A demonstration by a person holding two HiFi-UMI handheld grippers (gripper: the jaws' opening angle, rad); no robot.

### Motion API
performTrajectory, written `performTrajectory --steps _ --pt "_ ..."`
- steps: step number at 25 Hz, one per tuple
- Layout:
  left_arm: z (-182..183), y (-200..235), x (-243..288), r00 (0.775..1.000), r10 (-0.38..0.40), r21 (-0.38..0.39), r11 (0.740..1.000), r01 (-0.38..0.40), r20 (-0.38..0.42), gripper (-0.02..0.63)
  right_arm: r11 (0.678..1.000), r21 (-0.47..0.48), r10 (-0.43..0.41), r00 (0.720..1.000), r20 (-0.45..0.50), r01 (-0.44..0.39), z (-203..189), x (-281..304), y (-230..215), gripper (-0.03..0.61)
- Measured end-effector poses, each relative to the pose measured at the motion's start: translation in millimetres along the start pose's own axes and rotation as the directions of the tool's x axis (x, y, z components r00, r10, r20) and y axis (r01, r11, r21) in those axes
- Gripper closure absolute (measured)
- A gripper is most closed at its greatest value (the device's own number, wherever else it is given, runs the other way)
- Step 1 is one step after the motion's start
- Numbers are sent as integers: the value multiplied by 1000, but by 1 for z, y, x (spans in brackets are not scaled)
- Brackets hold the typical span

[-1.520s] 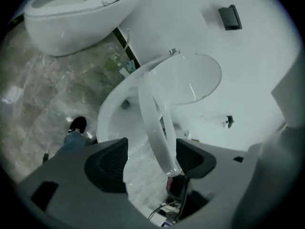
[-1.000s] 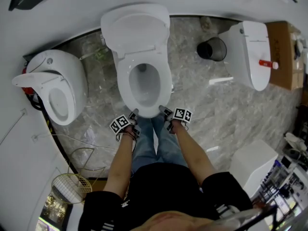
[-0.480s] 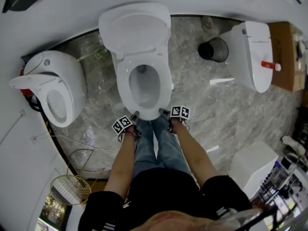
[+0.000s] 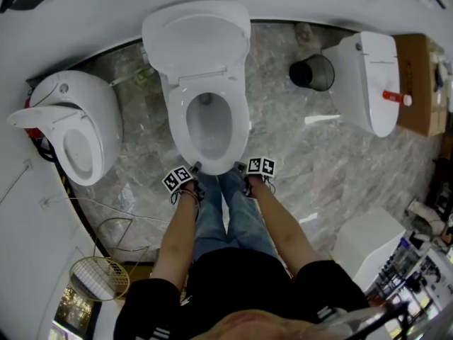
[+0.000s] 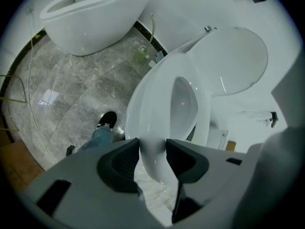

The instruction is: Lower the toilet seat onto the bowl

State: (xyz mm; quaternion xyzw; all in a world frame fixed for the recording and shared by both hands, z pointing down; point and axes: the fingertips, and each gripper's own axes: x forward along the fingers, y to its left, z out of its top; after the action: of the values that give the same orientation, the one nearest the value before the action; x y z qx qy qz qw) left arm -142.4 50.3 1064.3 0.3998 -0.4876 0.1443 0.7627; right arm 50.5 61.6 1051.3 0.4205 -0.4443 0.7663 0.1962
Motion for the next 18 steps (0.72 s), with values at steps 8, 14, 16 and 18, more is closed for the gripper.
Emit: performTrajectory --steps 8,14,16,18 --pt "-5 -17 -42 999 47 154 987 -46 -3 603 980 -198 7 998 59 5 15 -37 22 561" --pt "13 -94 -116 994 -9 557 829 -54 110 606 846 -529 97 957 273 65 58 -126 97 561" --pt "26 -130 -148 984 -78 660 749 -50 163 606 781 -613 146 922 359 115 72 -165 126 561" --pt "39 -169 -184 962 -160 733 678 -56 222 606 727 -666 205 871 446 170 84 -205 156 561"
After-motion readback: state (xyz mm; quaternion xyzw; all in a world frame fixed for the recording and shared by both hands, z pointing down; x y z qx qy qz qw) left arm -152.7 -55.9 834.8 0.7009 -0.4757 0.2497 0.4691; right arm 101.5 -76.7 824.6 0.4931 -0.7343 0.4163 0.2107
